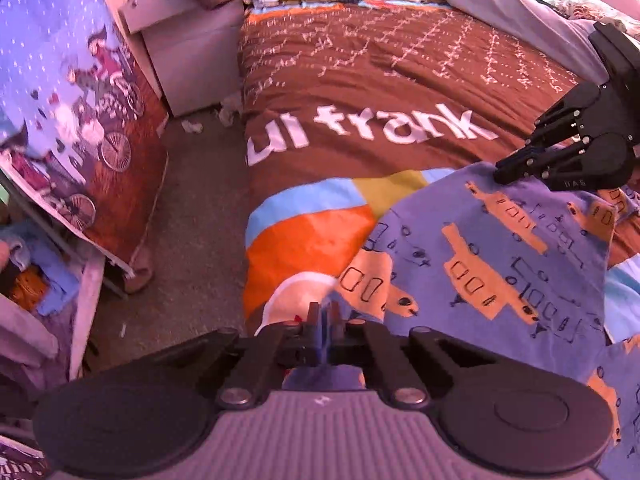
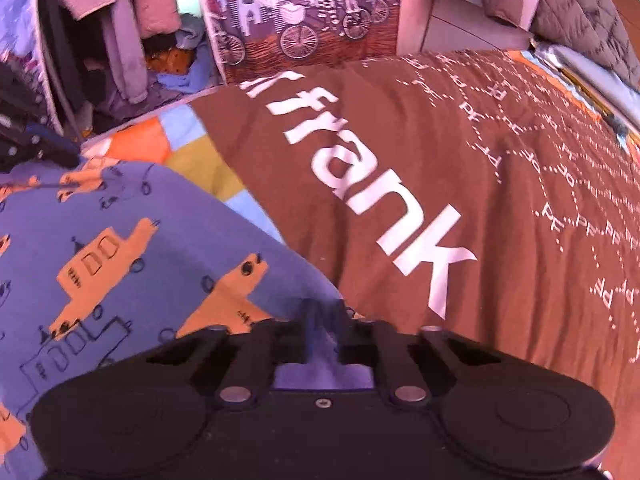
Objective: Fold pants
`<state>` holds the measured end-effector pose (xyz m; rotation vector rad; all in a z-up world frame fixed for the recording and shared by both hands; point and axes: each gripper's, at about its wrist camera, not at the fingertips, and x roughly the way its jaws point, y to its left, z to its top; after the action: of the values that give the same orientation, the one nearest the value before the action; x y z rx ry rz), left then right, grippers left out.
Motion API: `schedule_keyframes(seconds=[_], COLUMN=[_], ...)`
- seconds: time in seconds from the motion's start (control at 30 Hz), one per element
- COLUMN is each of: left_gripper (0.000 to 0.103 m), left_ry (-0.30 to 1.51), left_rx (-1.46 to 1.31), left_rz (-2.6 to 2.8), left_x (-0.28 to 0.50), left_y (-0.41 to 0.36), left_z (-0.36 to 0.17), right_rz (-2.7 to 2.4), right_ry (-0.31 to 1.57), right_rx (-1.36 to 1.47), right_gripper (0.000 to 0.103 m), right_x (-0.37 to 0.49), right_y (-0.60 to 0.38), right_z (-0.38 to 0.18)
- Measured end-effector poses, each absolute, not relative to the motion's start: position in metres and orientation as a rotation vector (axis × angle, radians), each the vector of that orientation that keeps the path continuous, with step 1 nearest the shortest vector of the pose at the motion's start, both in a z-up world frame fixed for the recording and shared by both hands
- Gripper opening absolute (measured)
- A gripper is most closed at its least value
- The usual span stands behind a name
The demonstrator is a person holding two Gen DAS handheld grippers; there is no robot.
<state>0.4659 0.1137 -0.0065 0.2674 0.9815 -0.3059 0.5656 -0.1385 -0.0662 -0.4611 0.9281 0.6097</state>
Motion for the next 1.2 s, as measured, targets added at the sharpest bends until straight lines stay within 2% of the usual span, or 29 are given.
schedule_keyframes(seconds=[0.27, 0.5, 0.67, 0.8, 0.9, 0.97, 1.2], left_gripper=[0.0, 0.0, 0.0, 0.0, 0.0, 0.0, 0.0], left_ry=[0.829, 0.641, 0.585, 0.581, 0.548, 0.554, 0.681], left_rx=[0.283, 0.374, 0.443, 0.495, 0.562, 0.574, 0.546], left_rz=[-0.101, -0.075, -0.104, -0.118, -0.137, -0.16, -0.207], left_x=[0.423, 0.329, 0.254, 0.217, 0.2, 0.195, 0.203], left_y=[0.097, 0.071, 0.045, 0.027, 0.016, 0.013, 0.019], left_z=[0.032, 0.069, 0.058, 0.036, 0.021, 0.013, -0.023], right_rz=[0.573, 0.508, 0.498, 0.545, 0.581, 0.609, 0.698], right_ry=[0.758, 0.58, 0.507, 0.556, 0.591, 0.599, 0.612], right_rx=[-0.513, -0.582, -0.506, -0.496, -0.507, -0.54, -0.631], right_gripper=[0.002, 0.0, 0.0, 0.0, 0.002, 0.017, 0.019], right_x=[0.506, 0.401, 0.316, 0.268, 0.26, 0.262, 0.327], right_y=[-0.145, -0.158, -0.173, -0.174, -0.172, -0.167, -0.142], right_z=[-0.02, 0.036, 0.055, 0.037, 0.02, 0.013, 0.001])
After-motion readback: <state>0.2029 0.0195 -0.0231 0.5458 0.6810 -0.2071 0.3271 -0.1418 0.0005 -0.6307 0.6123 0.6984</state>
